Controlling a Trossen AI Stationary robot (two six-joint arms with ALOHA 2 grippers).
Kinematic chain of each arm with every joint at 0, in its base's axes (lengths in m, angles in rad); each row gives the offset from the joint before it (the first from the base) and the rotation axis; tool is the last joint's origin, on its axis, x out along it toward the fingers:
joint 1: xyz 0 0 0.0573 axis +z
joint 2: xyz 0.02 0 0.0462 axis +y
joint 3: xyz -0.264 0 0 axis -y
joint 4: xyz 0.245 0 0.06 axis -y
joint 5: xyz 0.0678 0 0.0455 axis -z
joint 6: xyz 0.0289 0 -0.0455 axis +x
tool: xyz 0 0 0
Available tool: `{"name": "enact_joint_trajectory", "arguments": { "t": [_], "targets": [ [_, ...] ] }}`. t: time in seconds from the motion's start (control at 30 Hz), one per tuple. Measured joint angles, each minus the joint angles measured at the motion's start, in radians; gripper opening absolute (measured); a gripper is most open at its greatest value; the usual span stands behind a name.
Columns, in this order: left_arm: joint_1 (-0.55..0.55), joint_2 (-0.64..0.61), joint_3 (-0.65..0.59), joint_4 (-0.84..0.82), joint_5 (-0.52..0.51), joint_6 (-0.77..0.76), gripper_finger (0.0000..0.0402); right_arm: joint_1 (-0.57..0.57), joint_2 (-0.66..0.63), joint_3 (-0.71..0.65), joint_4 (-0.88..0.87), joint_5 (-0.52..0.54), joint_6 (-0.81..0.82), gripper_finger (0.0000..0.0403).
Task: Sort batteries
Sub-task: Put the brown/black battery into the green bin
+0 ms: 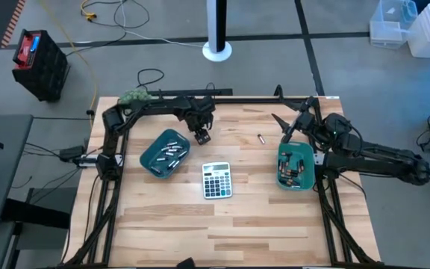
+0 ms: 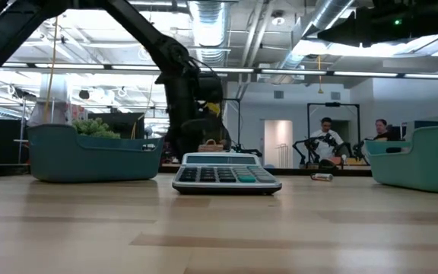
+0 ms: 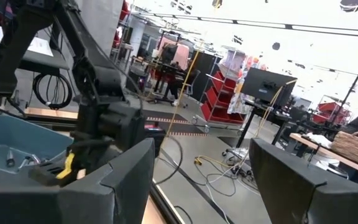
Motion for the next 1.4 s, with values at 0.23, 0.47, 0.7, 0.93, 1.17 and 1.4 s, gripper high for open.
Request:
{"name": "enact_joint_trajectory", "arguments": {
  "t": [0.23,0.47,0.7,0.93,1.17,1.4],
  "targets": [
    [0.000,0.000,-0.055,0.051,0.012,-0.009,0.0201,0.000,0.000,0.000,0.007,0.000,0.002,0.0274],
    [0.000,-0.007,-0.099,0.113,0.008,-0.012,0.0158,0.000,0.000,0.000,0.009,0.000,0.004,0.0274],
    [0.001,-0.007,-0.137,0.146,0.000,-0.012,0.0067,0.000,0.000,0.000,0.011,0.000,0.005,0.0274],
    [0.001,-0.005,-0.139,0.158,0.006,0.028,0.0039,0.000,0.000,0.001,0.011,0.000,0.005,0.0274],
    [-0.001,-0.008,-0.140,0.181,0.012,0.064,0.0039,-0.002,0.000,0.001,0.011,0.000,0.004,0.0274],
    [-0.025,-0.050,-0.124,0.251,0.049,0.122,0.0039,-0.012,0.000,0.001,0.012,0.000,0.011,0.0274]
  ]
}}
